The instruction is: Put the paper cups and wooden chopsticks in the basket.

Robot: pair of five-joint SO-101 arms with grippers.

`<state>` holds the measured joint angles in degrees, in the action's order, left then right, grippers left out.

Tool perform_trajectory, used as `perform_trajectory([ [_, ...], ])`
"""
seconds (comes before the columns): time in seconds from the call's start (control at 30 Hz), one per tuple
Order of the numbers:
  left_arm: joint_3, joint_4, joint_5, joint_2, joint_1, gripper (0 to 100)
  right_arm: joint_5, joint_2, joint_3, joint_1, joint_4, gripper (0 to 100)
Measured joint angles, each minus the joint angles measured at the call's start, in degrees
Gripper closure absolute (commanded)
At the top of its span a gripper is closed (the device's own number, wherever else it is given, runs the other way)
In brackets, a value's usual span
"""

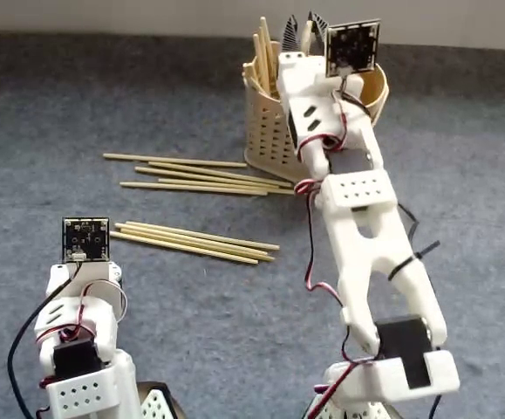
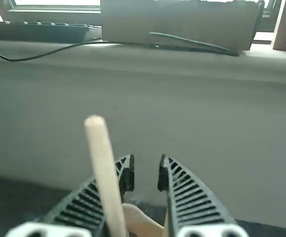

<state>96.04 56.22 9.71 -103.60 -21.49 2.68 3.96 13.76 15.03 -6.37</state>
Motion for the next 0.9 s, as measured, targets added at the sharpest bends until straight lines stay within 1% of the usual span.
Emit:
perform_trajectory([
  [0.1, 0.0, 0.0, 0.0, 0.0, 0.0, 99, 0.0, -1.05, -2.46, -1.76, 0.0, 99.2],
  [0.3, 0.0, 0.0, 0.0, 0.0, 0.0, 99, 0.0, -0.09, -3.69, -1.76, 0.97, 99.2],
  [0.47, 0.0, 0.0, 0.0, 0.0, 0.0, 99, 0.0, 4.48, -3.69, -1.41, 7.03, 99.2],
  [0.57, 0.0, 0.0, 0.0, 0.0, 0.0, 99, 0.0, 4.92, -3.69, -0.35, 7.74, 99.1],
  [0.63, 0.0, 0.0, 0.0, 0.0, 0.0, 99, 0.0, 5.45, -3.69, -0.26, 8.26, 97.1],
  [0.77, 0.0, 0.0, 0.0, 0.0, 0.0, 99, 0.0, 9.85, -3.69, -0.53, 11.78, 88.5],
  [0.9, 0.0, 0.0, 0.0, 0.0, 0.0, 99, 0.0, 18.2, -3.69, 0.44, 18.9, 88.1],
])
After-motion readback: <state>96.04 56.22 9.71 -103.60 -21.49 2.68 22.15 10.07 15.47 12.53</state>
